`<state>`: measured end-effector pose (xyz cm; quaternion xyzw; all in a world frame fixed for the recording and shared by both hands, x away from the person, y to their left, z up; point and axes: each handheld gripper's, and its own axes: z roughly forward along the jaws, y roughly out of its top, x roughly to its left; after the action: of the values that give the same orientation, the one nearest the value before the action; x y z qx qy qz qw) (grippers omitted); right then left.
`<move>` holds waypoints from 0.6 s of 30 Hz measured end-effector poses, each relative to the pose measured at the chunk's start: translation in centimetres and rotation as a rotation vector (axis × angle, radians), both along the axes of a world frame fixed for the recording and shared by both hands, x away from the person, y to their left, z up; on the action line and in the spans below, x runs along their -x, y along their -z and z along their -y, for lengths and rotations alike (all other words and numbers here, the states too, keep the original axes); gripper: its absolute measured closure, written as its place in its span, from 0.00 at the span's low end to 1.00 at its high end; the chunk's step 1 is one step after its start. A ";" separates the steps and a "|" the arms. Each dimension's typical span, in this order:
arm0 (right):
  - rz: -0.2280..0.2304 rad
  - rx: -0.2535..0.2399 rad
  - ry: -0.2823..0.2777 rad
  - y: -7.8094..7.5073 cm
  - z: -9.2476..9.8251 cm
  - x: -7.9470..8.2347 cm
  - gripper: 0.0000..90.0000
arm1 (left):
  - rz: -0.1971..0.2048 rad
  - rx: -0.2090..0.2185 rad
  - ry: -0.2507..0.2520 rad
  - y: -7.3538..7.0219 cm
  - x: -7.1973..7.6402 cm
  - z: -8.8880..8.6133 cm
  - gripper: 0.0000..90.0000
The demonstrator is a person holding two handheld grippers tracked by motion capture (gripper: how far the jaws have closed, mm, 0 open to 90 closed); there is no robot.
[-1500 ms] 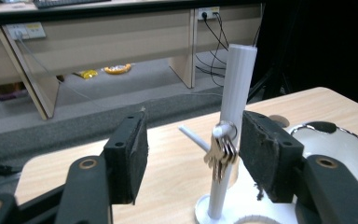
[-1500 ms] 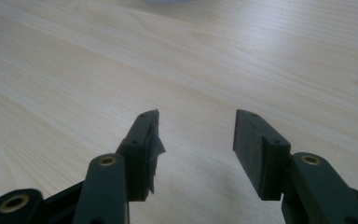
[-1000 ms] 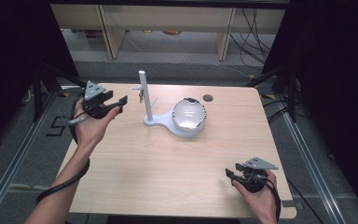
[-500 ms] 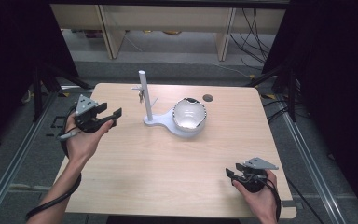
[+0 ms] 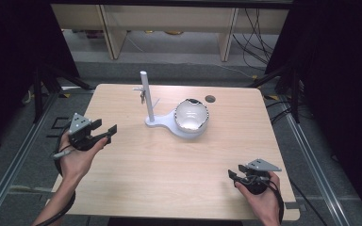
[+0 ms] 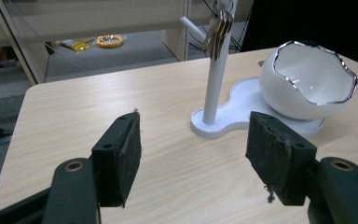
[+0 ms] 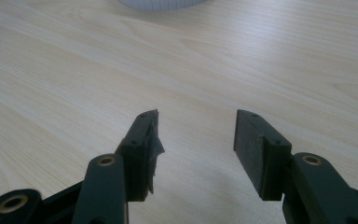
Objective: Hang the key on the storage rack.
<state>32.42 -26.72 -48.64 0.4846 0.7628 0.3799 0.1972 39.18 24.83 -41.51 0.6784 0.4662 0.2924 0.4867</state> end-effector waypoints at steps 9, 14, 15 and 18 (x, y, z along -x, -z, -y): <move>-0.001 0.002 -0.003 0.0 -0.1 0.0 0.57 | -0.005 -0.012 -0.002 1.7 1.6 -0.9 0.39; -0.006 -0.005 -0.006 0.1 -0.1 0.0 0.57 | -0.004 -0.018 0.005 2.9 2.5 -1.4 0.39; -0.029 -0.018 0.012 0.0 -0.3 0.2 0.57 | -0.005 -0.016 0.006 3.2 2.7 -1.5 0.39; 0.003 0.003 -0.008 0.1 -0.2 0.0 0.57 | -0.004 -0.018 0.015 4.2 3.2 -1.8 0.38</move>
<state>32.43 -26.56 -48.70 0.4809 0.7649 0.3804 0.1975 35.94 26.66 -45.72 0.6867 0.4597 0.2914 0.4818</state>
